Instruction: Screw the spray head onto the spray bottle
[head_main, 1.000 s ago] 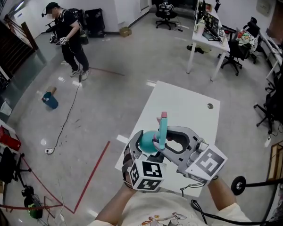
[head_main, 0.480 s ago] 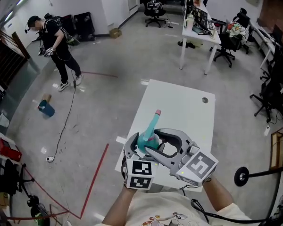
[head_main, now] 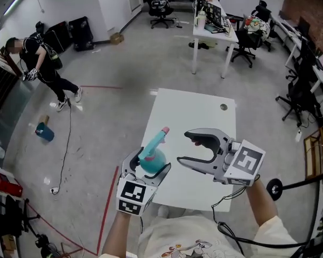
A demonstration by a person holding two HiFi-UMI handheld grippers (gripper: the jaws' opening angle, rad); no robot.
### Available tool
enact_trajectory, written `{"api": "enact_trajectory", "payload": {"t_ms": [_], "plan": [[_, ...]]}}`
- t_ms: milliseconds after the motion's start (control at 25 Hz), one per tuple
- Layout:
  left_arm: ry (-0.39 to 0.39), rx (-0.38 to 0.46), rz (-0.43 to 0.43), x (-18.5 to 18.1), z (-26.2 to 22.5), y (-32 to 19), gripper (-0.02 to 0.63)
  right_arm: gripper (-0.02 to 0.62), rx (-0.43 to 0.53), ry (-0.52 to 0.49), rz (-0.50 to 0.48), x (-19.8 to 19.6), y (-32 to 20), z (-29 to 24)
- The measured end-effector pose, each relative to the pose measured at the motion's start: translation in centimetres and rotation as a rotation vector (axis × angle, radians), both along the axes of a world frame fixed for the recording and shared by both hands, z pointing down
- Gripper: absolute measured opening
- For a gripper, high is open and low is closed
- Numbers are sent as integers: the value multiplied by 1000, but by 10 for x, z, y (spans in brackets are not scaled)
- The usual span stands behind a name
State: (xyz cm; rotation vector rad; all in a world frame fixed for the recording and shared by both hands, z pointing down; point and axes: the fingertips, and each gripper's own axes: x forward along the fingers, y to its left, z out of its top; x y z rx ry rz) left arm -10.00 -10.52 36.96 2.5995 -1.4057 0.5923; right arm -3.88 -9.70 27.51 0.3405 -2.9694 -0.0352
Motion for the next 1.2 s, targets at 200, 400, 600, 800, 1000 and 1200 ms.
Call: {"api": "enact_trajectory", "payload": {"t_ms": [200, 400, 600, 800, 1000, 1200], "plan": [[49, -19, 216, 14, -3, 15, 410, 274, 12, 16, -145, -5, 10, -5], [63, -37, 394, 45, -1, 28, 410, 278, -29, -10, -198, -7, 18, -5], [88, -85, 576, 66, -3, 38, 410, 276, -98, -88, -373, -18, 31, -10], [58, -135, 676, 64, 1, 49, 410, 275, -174, -105, -582, -27, 52, -13], [41, -143, 661, 64, 4, 52, 410, 211, -189, -82, -608, -28, 52, -2], [31, -158, 677, 70, 5, 57, 410, 144, -206, -91, -620, -26, 52, -1]]}}
